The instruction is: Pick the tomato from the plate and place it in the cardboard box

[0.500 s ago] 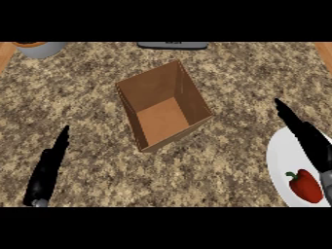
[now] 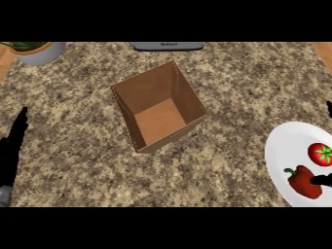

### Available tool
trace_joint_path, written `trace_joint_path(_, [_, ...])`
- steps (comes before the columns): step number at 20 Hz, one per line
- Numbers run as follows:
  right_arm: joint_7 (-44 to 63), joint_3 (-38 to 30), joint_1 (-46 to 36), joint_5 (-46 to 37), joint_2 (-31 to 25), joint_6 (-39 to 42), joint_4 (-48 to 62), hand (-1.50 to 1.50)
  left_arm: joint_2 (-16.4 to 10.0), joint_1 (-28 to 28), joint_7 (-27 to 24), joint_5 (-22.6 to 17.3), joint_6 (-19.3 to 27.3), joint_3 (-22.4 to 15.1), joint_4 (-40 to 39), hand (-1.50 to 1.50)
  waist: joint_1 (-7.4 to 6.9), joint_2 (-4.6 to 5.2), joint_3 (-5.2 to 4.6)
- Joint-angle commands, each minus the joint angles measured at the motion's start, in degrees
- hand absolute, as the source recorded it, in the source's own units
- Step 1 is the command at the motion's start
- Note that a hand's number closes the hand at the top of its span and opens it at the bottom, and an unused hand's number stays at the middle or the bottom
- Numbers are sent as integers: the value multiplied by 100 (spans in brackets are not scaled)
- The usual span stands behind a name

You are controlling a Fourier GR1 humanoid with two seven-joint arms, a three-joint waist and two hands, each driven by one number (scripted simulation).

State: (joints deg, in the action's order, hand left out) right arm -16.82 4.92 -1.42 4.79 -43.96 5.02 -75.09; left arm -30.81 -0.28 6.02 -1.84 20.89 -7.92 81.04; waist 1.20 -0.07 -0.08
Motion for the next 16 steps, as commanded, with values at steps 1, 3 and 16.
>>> trace_joint_path(1, [-1971, -481, 823, 89, 19, 142, 1129, -150, -93, -68, -79, 11, 54, 182, 13, 0, 52, 32, 62])
trace_joint_path(3, [-2368, -825, 651, 970, 422, 698, 1337, -150, -83, -65, -196, -2, -37, 164, -138, 0, 47, 42, 66])
trace_joint_path(16, [-4390, -381, -282, -1224, -1128, 765, 3732, -150, -76, -555, -319, -9, -481, 192, -504, 0, -313, 73, 38])
